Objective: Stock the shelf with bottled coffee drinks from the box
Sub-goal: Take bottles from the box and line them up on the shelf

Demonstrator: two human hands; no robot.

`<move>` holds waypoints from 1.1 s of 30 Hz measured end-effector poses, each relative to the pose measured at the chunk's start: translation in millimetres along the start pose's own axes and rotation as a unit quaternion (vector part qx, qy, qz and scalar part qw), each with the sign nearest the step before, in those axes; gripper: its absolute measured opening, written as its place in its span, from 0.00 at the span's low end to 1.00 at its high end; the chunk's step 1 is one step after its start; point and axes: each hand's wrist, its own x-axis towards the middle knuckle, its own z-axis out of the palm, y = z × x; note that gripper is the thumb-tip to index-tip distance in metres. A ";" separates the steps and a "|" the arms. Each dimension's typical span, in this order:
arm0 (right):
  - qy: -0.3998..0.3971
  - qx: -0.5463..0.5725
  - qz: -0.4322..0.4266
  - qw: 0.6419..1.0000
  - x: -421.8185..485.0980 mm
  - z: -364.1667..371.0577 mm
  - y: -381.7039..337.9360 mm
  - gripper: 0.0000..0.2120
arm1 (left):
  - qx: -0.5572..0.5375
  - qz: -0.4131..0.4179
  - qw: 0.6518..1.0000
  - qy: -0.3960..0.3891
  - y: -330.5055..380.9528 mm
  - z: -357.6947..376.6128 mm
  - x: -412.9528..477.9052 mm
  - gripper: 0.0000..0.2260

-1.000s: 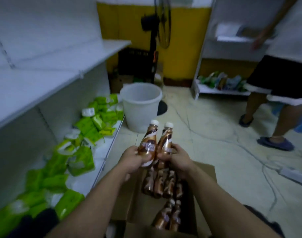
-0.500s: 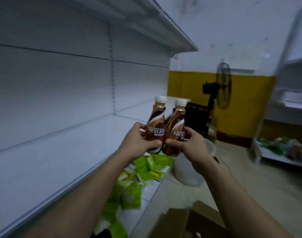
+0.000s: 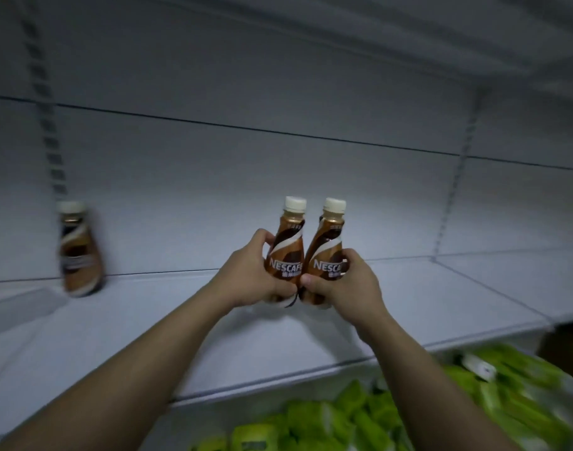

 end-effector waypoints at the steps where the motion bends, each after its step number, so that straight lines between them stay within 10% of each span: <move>1: -0.017 0.000 -0.003 1.000 2.6 24.4 -2.4 0.22 | 0.014 -0.014 1.000 0.017 -15.8 -15.4 -5.0 0.32; 14: -0.141 -0.086 -0.023 0.986 47.1 207.0 -23.7 0.32 | 0.130 -0.055 0.969 0.204 -138.8 -103.2 -15.0 0.32; 33: -0.217 0.006 -0.085 0.972 55.9 229.0 -15.7 0.25 | 0.191 -0.109 0.925 0.309 -158.6 -109.7 -9.3 0.29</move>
